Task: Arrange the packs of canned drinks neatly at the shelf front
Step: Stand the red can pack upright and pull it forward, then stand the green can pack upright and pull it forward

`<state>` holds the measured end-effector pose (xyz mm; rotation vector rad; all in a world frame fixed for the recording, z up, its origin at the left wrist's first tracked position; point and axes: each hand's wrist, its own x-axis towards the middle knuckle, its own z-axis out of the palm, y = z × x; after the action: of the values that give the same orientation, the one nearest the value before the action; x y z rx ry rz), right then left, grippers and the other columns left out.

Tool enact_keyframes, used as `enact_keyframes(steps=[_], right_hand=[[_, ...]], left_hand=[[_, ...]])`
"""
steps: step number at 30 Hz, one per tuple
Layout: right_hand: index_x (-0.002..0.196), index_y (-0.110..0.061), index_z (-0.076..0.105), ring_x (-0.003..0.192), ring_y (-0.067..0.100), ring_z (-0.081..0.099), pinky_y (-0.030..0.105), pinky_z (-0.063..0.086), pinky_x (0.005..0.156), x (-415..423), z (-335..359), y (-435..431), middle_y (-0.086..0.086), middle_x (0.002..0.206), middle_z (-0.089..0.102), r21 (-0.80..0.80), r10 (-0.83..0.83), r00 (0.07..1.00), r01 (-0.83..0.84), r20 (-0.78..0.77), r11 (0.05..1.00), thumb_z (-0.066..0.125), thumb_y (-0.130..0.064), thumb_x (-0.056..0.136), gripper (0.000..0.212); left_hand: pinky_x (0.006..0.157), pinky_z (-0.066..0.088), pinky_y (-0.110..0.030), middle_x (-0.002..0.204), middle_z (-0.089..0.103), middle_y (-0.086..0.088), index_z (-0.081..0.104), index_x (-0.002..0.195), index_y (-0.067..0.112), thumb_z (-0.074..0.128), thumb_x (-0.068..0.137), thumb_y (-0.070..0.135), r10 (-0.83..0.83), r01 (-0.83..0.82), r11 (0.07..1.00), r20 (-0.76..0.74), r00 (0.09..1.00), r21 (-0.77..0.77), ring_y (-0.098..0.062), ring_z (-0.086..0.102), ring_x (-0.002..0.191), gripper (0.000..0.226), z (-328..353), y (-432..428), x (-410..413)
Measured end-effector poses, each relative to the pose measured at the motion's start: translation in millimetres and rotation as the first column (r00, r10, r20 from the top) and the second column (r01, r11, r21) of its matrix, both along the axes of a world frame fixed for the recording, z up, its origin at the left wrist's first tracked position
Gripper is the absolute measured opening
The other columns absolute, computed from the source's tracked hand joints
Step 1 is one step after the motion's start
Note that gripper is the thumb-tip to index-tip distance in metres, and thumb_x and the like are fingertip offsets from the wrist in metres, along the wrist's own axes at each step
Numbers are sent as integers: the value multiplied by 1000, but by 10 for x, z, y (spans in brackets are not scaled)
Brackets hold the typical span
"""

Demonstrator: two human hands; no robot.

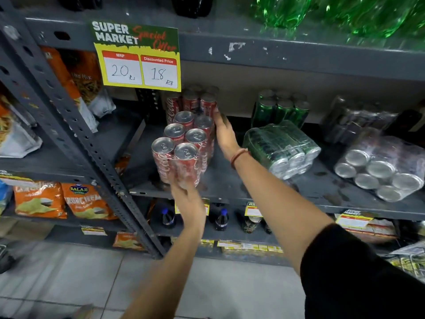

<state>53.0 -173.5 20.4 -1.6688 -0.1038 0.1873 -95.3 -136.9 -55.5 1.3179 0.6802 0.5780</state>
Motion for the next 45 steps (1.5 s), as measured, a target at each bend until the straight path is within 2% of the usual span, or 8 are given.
enact_keyframes(steps=[6, 10, 21, 28, 32, 37, 42, 45], right_hand=[[130, -21, 52, 115, 26, 58, 47, 40, 108, 299, -188, 94, 8, 131, 60, -125, 109, 986, -125, -127, 984, 53, -73, 71, 79], [124, -16, 54, 111, 22, 54, 43, 41, 106, 5, -208, 34, 5, 118, 56, -72, 19, 998, -15, 62, 997, 59, -44, 87, 46], [132, -10, 44, 116, 24, 40, 19, 27, 92, -823, -570, 380, 14, 124, 46, -59, -304, 903, 336, 305, 940, 73, -32, 78, 66], [121, -12, 51, 100, 19, 54, 41, 50, 89, -705, -499, -68, 0, 109, 49, -6, -223, 905, 242, 363, 970, 70, -28, 82, 46], [117, -11, 55, 93, 16, 55, 29, 52, 76, -575, -281, -533, 3, 105, 53, 57, -297, 838, 305, 457, 951, 65, -22, 86, 35], [108, -5, 60, 98, 32, 55, 41, 45, 88, -98, -87, -1405, 17, 104, 59, -121, -347, 731, 503, 588, 856, 63, -25, 85, 30], [129, -5, 46, 123, 41, 39, 49, 40, 97, 312, -99, -2269, 24, 130, 45, -613, -222, 915, 392, 336, 686, 67, -49, 79, 70], [142, -6, 30, 133, 36, 35, 43, 34, 106, 364, -110, -2552, 19, 144, 37, -543, -159, 987, 128, -9, 830, 66, -60, 74, 93]], left_hand=[[121, 13, -47, 163, 2, 3, -5, 150, 29, 42, 90, 59, -124, 124, 992, -27, 992, -8, -17, 9, 149, 82, 20, -54, 138], [117, 23, -51, 159, 22, -6, 10, 150, 30, 39, 83, 71, -60, 61, 989, 10, 998, -132, -26, 27, 143, 84, 113, 355, 226], [110, 37, -48, 142, 51, -6, 42, 140, 26, 33, 41, 101, -113, 89, 987, -177, 978, -135, -27, 49, 127, 124, 112, 1258, 660], [102, 42, -39, 137, 54, -4, 44, 138, 22, 40, 80, 74, -38, 30, 990, -58, 998, -140, -21, 53, 120, 79, 279, 1071, 507], [94, 45, -35, 129, 60, -7, 52, 129, 11, 48, 84, 52, 198, -203, 952, -46, 979, -230, -28, 56, 119, 61, 216, 520, 471], [112, 31, -40, 150, 37, -12, 30, 144, 11, 57, 90, 28, 21, -45, 987, -159, 987, -153, -30, 38, 136, 63, 166, -533, 611], [114, 25, -38, 158, 24, -8, 21, 149, 12, 58, 88, 42, -265, 250, 964, -230, 937, -93, -27, 27, 143, 77, 340, -1164, 996], [104, 36, -36, 145, 42, -10, 29, 144, 11, 63, 82, 50, -353, 320, 934, -259, 899, -161, -32, 44, 130, 81, 415, -1318, 1265]])
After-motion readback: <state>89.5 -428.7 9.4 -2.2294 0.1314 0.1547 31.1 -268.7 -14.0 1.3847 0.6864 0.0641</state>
